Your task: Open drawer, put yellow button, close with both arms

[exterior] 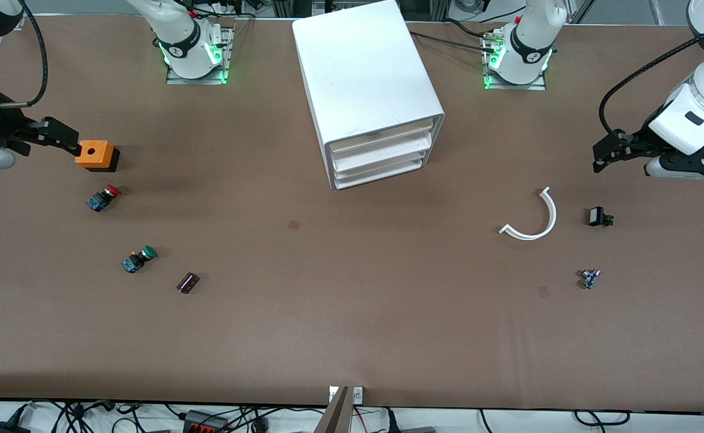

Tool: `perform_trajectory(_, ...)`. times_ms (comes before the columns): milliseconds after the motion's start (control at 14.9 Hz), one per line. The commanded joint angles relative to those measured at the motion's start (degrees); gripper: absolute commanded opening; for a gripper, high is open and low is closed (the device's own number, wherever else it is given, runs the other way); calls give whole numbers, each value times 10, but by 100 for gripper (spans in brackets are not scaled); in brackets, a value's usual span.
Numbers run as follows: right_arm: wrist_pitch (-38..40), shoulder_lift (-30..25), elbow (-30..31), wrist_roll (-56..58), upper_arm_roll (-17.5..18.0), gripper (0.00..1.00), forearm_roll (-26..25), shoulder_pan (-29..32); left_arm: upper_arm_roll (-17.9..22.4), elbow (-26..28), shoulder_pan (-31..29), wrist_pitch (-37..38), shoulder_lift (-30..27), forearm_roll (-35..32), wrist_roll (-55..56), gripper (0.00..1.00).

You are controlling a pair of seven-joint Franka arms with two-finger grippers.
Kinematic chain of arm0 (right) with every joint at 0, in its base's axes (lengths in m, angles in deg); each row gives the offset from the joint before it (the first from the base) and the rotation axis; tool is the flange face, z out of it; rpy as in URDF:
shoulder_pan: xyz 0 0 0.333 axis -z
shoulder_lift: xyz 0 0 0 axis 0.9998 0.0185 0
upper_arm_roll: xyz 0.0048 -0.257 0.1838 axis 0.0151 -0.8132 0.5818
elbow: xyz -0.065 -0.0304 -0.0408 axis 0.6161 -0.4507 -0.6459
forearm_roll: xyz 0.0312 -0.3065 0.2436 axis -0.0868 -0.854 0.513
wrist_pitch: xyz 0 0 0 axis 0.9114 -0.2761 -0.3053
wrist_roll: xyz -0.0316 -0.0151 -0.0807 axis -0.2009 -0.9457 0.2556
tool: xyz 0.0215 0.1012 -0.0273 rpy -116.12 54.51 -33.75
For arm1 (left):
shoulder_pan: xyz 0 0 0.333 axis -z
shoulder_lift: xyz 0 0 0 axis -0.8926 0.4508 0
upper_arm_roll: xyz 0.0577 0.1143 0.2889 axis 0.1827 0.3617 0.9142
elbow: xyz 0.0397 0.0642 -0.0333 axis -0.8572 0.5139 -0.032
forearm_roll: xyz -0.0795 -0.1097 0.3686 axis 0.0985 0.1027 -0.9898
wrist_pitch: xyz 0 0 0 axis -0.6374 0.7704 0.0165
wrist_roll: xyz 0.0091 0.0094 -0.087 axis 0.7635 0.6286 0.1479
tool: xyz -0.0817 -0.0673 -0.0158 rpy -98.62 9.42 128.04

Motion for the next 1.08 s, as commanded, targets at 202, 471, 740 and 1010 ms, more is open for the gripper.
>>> perform_trajectory(202,1,-13,9,12,-3,100,-3,4,4,-9,10,26,-2,4,1,100)
perform_trajectory(471,-1,-15,12,12,-3,100,-3,4,4,-11,10,26,-2,3,3,100)
perform_trajectory(740,-4,-15,14,12,-3,100,-3,4,3,-17,10,28,3,3,4,100)
perform_trajectory(1010,-4,-15,14,12,-3,100,-4,4,3,-18,10,35,3,3,2,100)
